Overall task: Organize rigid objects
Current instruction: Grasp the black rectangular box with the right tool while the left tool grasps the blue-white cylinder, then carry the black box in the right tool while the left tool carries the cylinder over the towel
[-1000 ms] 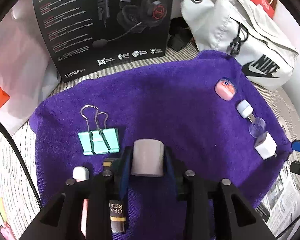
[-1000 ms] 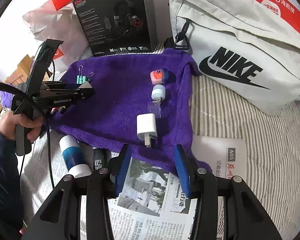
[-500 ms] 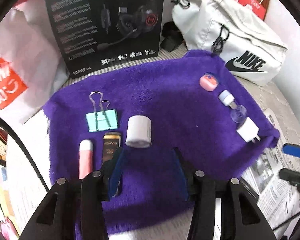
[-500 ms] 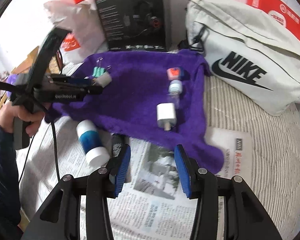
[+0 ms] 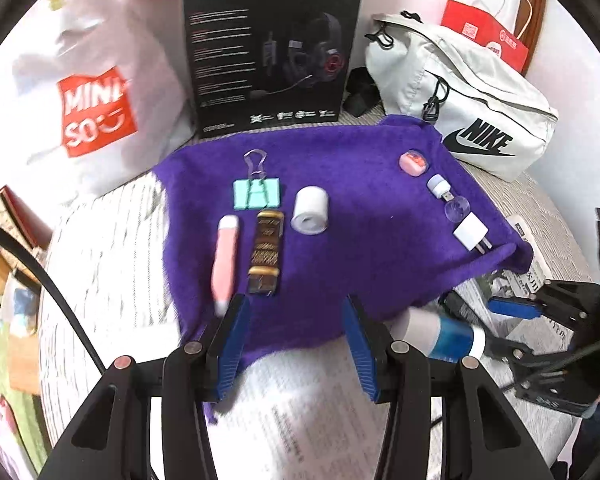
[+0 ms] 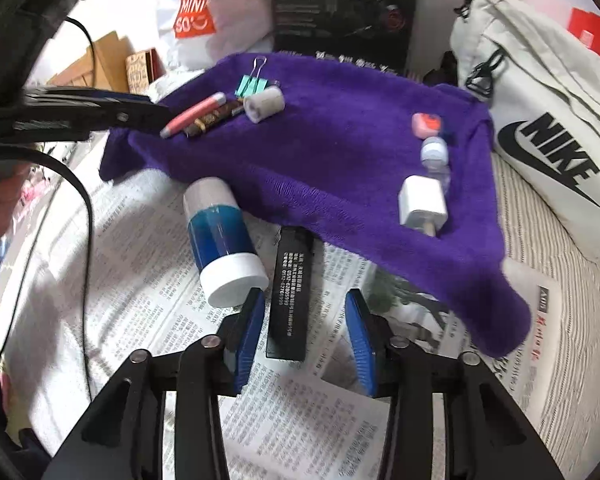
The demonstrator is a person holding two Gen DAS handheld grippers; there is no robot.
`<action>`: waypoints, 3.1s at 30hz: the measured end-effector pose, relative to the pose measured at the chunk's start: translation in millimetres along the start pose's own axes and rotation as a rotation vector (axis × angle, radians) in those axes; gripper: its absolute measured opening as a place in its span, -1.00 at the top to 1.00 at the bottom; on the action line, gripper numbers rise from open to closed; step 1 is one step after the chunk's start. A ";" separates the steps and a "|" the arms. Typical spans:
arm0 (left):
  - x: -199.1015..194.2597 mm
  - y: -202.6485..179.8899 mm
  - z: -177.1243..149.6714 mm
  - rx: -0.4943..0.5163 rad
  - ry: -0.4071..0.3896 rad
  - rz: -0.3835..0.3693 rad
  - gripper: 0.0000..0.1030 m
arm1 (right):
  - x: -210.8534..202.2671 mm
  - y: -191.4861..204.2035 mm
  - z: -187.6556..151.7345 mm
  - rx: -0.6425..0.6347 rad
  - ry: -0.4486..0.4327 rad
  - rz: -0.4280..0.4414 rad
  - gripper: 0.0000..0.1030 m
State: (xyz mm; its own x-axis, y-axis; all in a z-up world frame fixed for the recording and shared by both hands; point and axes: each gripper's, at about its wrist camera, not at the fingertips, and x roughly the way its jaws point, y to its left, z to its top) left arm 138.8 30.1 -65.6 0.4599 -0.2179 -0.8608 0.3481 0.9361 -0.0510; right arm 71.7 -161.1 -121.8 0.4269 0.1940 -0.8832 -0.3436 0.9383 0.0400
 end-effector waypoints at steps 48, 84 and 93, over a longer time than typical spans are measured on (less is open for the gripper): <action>0.4 -78.0 -40.5 0.141 -0.038 -0.142 -0.62 | -52.5 -77.1 -76.9 0.257 -0.024 -0.135 0.58; 56.2 -96.3 -41.9 0.137 0.006 -0.107 -0.46 | -52.0 -90.6 -85.6 0.295 -0.021 -0.110 0.58; 60.3 -104.0 -46.5 0.180 0.008 -0.063 -0.44 | -43.2 -87.6 -81.9 0.269 -0.015 -0.120 0.57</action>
State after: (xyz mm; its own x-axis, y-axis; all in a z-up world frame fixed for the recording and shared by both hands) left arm 92.3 -67.6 -135.7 0.4262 -0.2711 -0.8630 0.5168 0.8560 -0.0137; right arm 14.9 -275.2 -125.4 0.4642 0.0795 -0.8821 -0.0564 0.9966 0.0602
